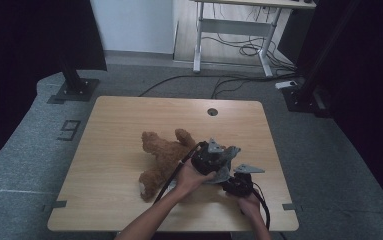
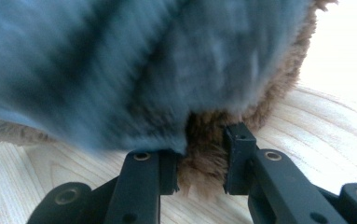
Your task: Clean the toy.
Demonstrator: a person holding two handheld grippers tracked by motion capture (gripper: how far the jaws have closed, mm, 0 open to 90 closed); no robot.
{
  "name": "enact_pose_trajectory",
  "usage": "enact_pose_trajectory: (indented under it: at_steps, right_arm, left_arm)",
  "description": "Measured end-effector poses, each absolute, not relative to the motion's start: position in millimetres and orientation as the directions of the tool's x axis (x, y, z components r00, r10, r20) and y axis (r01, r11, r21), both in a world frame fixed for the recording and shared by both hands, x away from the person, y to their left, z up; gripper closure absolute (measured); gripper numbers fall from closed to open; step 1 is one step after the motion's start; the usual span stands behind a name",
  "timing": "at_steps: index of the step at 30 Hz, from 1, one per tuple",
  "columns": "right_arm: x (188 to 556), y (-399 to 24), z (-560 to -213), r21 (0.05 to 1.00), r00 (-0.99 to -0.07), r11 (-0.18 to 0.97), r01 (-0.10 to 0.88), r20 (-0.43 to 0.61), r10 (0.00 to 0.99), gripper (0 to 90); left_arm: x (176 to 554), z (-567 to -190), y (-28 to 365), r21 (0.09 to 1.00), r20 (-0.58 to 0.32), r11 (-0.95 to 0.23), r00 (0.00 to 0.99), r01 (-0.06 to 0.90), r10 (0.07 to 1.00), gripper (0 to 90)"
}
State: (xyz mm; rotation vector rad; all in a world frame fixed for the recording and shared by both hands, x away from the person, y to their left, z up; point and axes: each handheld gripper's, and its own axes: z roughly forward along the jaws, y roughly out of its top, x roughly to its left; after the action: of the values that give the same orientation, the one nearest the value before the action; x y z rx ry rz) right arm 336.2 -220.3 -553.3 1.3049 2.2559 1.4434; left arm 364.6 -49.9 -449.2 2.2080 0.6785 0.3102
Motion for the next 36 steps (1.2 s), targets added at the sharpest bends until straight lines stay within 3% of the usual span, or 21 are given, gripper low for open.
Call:
enact_pose_trajectory:
  at_steps: [8,19,36]
  right_arm:
    - [337.0,-221.2,-553.5,0.803,-0.599,0.134,0.581,0.31,0.739,71.2]
    - [337.1,-220.9,-553.7,0.803,-0.601,0.141,0.578,0.303,0.739,71.2]
    - [337.4,-220.3,-553.6,0.797,-0.593,0.139,0.587,0.307,0.745,71.2]
  left_arm:
    - [386.5,-448.2,-36.7,0.766,-0.086,-0.46,0.781,0.449,0.619,77.0]
    - [397.5,-447.5,11.0,0.779,-0.076,-0.397,0.702,0.485,0.709,76.8]
    - [373.8,-441.7,87.7,0.831,-0.106,-0.306,0.673,0.465,0.732,76.5]
